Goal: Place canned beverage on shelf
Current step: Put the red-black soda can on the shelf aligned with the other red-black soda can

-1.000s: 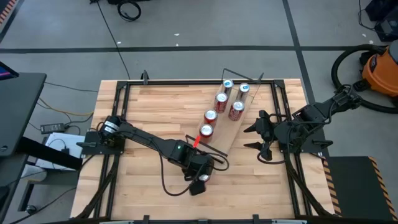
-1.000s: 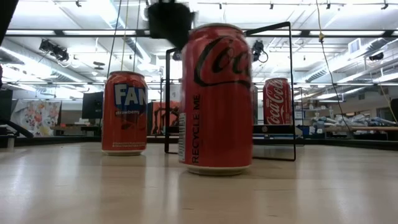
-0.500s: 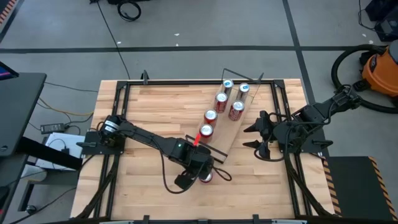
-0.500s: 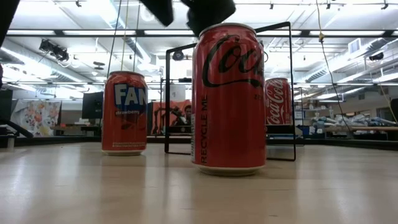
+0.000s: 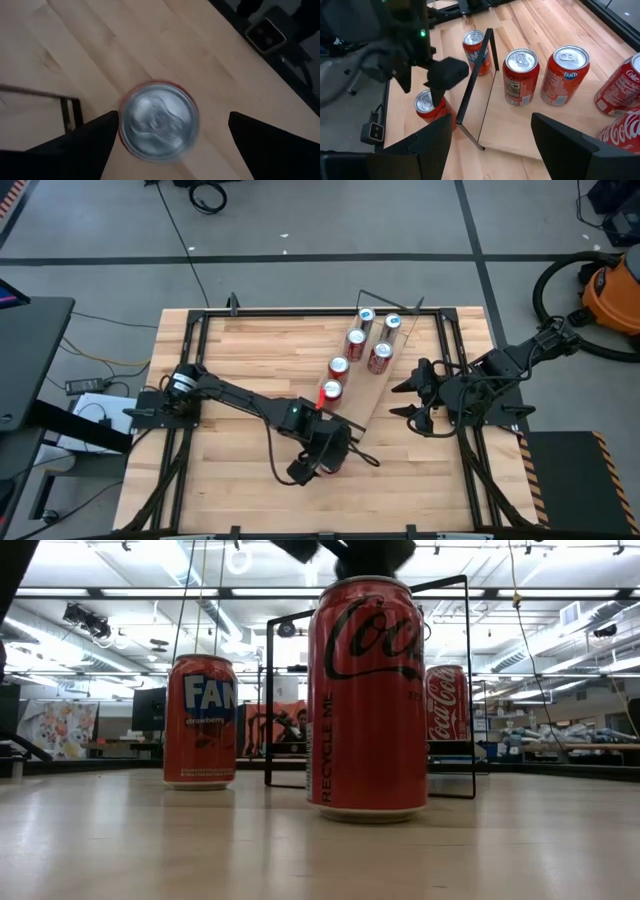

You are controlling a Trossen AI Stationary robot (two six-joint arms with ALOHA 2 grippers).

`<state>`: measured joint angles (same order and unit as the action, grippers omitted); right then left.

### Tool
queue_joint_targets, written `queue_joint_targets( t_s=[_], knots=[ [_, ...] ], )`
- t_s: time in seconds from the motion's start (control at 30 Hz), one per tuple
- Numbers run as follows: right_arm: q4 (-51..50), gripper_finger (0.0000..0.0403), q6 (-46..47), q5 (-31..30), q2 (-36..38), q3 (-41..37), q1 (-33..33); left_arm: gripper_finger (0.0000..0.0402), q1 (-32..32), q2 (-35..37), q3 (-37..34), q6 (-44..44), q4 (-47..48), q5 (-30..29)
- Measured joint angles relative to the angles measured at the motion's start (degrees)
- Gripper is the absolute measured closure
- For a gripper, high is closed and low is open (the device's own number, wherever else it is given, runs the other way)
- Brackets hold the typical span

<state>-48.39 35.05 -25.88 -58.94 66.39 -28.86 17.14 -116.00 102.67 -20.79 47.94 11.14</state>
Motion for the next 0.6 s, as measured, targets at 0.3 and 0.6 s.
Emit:
queue_joint_targets(
  t_s=[0.3,0.6],
  knots=[
    [0.81,0.0124,-0.09,-0.23,-0.04,0.00,0.00,0.0012,0.07,-1.83,0.03,0.96,-1.33,-0.42],
    [0.77,0.0124,-0.35,-0.21,-0.04,0.00,0.00,0.0014,0.48,-2.82,0.06,12.40,-2.53,-1.20]
  ],
)
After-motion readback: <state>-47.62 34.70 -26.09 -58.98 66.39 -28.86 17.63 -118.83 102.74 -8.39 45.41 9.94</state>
